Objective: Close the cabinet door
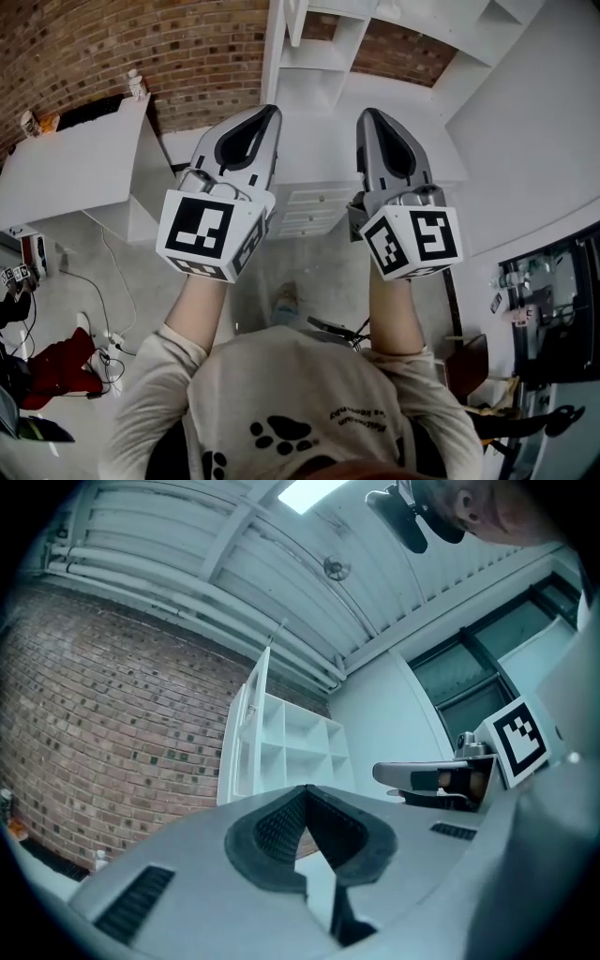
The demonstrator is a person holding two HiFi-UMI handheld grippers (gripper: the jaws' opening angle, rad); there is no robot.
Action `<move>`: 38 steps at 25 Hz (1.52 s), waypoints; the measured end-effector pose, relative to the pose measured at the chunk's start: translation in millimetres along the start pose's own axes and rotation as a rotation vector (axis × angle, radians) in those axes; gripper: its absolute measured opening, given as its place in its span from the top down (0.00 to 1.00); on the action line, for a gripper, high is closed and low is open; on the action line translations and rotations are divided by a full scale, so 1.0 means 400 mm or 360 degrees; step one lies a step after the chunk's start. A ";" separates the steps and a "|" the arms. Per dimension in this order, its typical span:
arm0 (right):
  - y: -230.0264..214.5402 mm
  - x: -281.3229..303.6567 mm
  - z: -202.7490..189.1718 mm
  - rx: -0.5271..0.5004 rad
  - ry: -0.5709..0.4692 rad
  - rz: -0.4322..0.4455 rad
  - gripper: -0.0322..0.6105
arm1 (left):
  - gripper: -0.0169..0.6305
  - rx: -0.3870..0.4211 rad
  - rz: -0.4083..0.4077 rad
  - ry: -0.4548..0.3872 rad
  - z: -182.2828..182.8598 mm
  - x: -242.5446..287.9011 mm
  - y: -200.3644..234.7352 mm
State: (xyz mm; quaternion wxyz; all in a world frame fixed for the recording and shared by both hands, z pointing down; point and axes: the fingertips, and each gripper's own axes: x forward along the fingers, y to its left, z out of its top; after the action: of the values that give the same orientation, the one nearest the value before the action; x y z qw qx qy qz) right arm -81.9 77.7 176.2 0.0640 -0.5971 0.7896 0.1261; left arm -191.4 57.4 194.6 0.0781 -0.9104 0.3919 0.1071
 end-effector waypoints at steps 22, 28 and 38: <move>-0.139 0.337 -0.019 -0.0035 0.0030 0.0347 0.93 | 0.96 0.0084 0.0142 -0.0012 0.011 0.317 0.105; -0.148 0.383 -0.040 -0.0038 0.0025 0.0422 0.93 | 0.96 0.0085 0.0176 -0.0008 -0.008 0.351 0.119; -0.154 0.457 -0.056 -0.0052 0.0023 0.0447 0.93 | 0.96 0.0081 0.0138 -0.0012 -0.009 0.408 0.170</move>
State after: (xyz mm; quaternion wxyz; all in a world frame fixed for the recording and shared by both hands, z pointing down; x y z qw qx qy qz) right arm -72.6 -113.4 144.2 0.0304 -0.4825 0.8637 0.1423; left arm -131.4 -103.5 152.2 0.0982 -0.8899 0.4333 0.1038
